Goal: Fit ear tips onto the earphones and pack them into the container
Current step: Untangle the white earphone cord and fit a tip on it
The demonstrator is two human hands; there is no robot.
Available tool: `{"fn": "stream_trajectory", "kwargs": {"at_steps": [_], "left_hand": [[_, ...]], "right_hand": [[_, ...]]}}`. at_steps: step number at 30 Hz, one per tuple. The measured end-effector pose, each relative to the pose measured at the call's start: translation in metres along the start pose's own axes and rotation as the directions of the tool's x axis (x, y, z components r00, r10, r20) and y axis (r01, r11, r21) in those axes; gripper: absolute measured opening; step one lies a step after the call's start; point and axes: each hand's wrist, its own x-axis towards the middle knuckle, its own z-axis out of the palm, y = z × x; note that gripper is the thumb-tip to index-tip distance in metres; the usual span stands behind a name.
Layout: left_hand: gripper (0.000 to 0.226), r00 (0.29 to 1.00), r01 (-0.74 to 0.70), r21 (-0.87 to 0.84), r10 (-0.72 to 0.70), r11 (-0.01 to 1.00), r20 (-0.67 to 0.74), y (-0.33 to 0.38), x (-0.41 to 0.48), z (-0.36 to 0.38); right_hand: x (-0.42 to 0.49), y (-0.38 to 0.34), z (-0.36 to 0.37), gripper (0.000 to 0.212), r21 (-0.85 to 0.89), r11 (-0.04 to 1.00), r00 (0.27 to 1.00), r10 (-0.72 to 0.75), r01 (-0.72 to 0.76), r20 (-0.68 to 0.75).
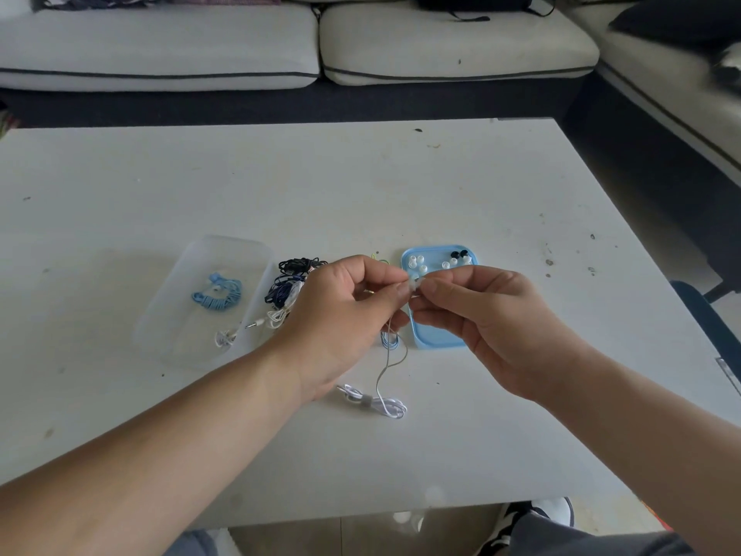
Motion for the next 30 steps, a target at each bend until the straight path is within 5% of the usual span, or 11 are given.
{"fn": "stream_trajectory", "kwargs": {"at_steps": [17,23,30], "left_hand": [[0.004,0.997,-0.015,-0.09,0.008,0.996,-0.081,0.001,-0.002,0.002],[0.006,0.999,-0.01,-0.12,0.006,0.993,-0.034,0.004,-0.002,0.001],[0.009,1.0,-0.011,-0.114,0.012,0.993,0.007,0.005,-0.002,0.001]], "right_hand": [[-0.009,0.011,0.018,0.013,-0.195,0.969,0.983,-0.167,0.149,-0.08],[-0.002,0.001,0.01,0.02,0.007,0.999,0.999,-0.033,0.033,-0.02],[-0.001,-0.005,0.004,0.01,0.014,0.999,0.998,-0.043,0.042,0.038]]}}
